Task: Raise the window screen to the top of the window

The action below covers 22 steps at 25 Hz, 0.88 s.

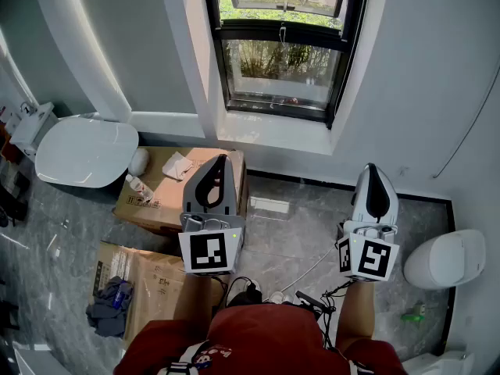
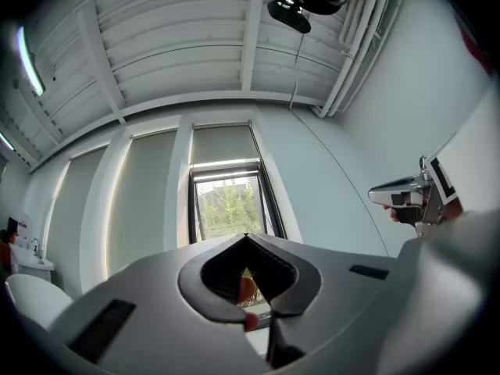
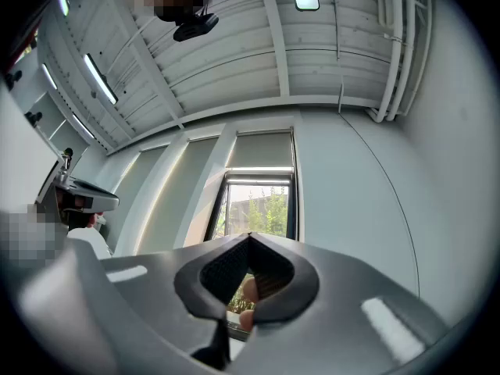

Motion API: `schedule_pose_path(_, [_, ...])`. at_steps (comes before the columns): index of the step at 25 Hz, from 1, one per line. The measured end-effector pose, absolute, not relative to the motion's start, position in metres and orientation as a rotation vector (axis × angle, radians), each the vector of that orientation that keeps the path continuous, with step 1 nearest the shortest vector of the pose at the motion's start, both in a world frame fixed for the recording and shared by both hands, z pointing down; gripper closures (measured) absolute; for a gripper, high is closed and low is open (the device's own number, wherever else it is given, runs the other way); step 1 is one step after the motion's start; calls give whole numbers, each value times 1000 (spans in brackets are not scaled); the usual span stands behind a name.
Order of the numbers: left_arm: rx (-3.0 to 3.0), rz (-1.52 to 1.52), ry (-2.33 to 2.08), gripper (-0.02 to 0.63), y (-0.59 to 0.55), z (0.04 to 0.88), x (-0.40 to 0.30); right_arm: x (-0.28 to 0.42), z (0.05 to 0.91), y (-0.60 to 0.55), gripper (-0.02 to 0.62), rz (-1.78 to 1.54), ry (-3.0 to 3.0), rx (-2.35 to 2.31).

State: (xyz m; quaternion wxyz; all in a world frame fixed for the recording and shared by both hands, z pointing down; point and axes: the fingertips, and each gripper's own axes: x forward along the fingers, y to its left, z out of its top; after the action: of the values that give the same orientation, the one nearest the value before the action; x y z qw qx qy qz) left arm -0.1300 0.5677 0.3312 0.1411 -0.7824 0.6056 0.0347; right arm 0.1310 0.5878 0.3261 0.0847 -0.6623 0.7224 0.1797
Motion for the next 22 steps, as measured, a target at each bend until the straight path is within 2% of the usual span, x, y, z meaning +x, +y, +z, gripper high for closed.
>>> schedule_pose_path(22, [-2270,109,1726,600,545,338,-164,81,330,561,584,556,2199,-1958])
